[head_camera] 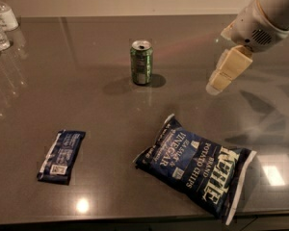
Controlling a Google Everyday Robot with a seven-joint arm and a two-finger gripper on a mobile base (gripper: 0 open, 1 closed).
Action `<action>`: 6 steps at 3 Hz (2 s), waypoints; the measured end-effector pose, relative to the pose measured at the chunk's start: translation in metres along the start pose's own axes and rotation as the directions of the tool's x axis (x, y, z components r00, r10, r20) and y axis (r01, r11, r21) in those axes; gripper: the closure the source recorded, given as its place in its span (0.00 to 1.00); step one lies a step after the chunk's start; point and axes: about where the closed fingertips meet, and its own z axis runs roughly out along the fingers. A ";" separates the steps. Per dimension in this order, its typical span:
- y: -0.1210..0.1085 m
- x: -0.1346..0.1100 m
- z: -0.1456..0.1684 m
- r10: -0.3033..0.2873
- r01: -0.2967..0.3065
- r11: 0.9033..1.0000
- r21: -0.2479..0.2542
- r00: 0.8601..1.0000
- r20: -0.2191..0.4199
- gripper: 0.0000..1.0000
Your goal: Knock green can over
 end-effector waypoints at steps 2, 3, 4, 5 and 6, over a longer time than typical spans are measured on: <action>-0.033 -0.046 0.058 0.056 -0.050 0.998 -0.040 0.987 0.148 0.00; -0.044 -0.065 0.077 0.072 -0.061 0.997 -0.056 0.975 0.211 0.00; -0.050 -0.085 0.095 0.070 -0.052 0.996 -0.074 0.962 0.265 0.00; -0.053 -0.108 0.111 0.063 -0.034 0.995 -0.096 0.948 0.313 0.00; -0.054 -0.128 0.125 0.059 -0.022 0.994 -0.110 0.936 0.347 0.00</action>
Offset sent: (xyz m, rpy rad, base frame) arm 0.0916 0.0653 -0.0349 0.2470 -0.0102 -0.0185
